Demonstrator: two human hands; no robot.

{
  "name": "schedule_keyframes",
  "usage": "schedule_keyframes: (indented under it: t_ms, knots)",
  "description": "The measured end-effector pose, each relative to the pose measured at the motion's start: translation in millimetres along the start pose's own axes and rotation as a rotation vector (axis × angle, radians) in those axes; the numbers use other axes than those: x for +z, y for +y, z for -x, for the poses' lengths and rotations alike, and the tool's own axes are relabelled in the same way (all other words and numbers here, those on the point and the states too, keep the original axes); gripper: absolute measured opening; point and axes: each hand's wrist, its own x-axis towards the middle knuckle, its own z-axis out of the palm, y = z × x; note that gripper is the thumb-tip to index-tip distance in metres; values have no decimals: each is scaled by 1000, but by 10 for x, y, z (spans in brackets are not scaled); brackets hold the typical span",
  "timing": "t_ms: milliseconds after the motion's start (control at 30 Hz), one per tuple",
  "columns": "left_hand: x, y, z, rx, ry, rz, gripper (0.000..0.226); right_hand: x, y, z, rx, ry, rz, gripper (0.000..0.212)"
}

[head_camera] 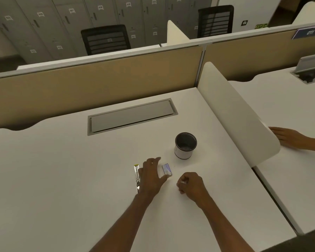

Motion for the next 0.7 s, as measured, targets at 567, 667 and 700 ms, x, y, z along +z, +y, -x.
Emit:
schedule_keyframes:
  t_ms: [567, 667, 700]
  knots:
    - [-51, -500, 480, -515, 375, -45, 37, 186, -282, 150, -60, -49, -271, 12]
    - [-57, -500, 474, -485, 380, -62, 24, 184, -287, 204, -67, -63, -302, 10]
    - [-57, -498, 477, -480, 381, -58, 21, 182, -291, 220, -69, -65, -306, 10]
